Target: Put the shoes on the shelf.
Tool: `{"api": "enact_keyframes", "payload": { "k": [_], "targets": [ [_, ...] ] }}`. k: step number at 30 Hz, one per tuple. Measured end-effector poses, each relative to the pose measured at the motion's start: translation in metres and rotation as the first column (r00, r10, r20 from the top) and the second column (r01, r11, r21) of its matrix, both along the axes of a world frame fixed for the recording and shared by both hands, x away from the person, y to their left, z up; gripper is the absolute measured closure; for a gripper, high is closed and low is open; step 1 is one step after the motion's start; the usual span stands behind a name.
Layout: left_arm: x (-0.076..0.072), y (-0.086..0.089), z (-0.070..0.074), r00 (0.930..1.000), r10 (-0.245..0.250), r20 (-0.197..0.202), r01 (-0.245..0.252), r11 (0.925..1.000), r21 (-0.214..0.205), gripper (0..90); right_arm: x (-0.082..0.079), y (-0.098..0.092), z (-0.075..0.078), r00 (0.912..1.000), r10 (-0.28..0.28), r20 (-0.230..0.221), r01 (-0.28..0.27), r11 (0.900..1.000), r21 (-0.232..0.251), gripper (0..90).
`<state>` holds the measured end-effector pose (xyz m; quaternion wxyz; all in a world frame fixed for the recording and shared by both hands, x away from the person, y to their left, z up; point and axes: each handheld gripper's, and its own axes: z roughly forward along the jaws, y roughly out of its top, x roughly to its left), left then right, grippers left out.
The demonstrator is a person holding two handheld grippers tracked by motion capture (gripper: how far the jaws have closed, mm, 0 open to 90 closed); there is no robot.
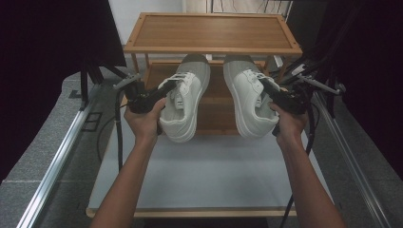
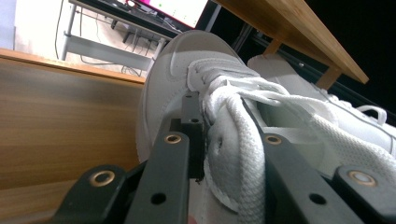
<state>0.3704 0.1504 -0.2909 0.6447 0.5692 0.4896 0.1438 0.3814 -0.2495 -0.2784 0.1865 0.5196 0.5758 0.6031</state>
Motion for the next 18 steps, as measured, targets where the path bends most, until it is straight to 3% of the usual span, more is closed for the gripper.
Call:
{"api": "enact_keyframes", "payload": {
  "k": [18],
  "targets": [
    [0.036, -0.015, -0.005, 0.9959, 0.086, -0.030, -0.086, 0.9962, -0.015, 80.2, 0.021, 0.021, 0.000, 0.9990, -0.025, -0.037, 0.024, 0.9996, -0.011, 82.2]
  ]
}}
